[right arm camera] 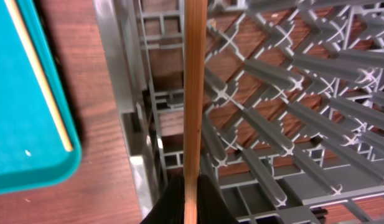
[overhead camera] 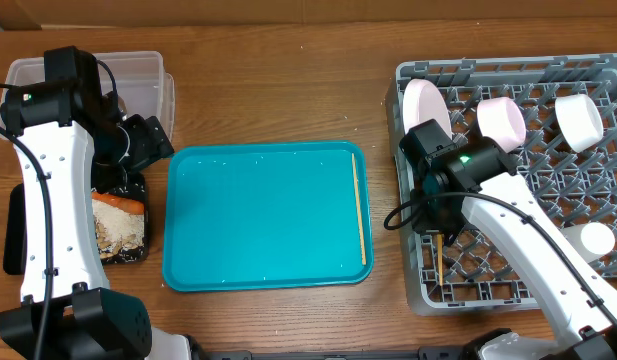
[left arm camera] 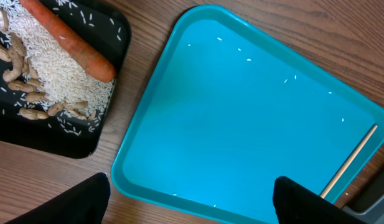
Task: Sort waste into correct bins and load items into the dishwasher
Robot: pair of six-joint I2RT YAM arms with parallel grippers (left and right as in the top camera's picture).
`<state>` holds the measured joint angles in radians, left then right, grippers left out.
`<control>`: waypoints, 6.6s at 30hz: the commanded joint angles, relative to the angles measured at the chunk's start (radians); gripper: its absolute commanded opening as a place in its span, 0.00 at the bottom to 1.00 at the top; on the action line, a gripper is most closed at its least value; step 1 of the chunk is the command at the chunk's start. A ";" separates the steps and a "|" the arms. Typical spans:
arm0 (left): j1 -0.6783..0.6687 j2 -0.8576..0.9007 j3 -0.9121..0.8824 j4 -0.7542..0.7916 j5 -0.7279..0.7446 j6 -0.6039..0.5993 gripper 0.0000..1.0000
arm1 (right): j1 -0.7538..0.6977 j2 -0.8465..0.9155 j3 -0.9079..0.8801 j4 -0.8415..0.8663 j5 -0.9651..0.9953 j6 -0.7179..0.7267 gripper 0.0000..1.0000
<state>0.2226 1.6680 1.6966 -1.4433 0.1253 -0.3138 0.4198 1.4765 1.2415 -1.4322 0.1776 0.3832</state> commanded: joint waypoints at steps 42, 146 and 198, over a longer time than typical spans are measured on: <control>-0.027 -0.006 0.005 0.015 -0.005 0.014 0.89 | 0.000 0.045 -0.026 0.364 -0.396 -0.148 0.34; -0.027 -0.006 0.005 0.011 -0.006 0.015 0.89 | -0.007 -0.021 -0.099 0.164 0.005 -0.130 0.09; -0.315 -0.288 -0.247 0.023 -0.069 0.085 1.00 | -0.393 -0.270 0.029 0.209 -0.282 -0.174 1.00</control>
<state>-0.0940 1.5330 1.5440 -1.4826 0.1135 -0.1684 0.0277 1.3323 1.3296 -1.2774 -0.1436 0.2195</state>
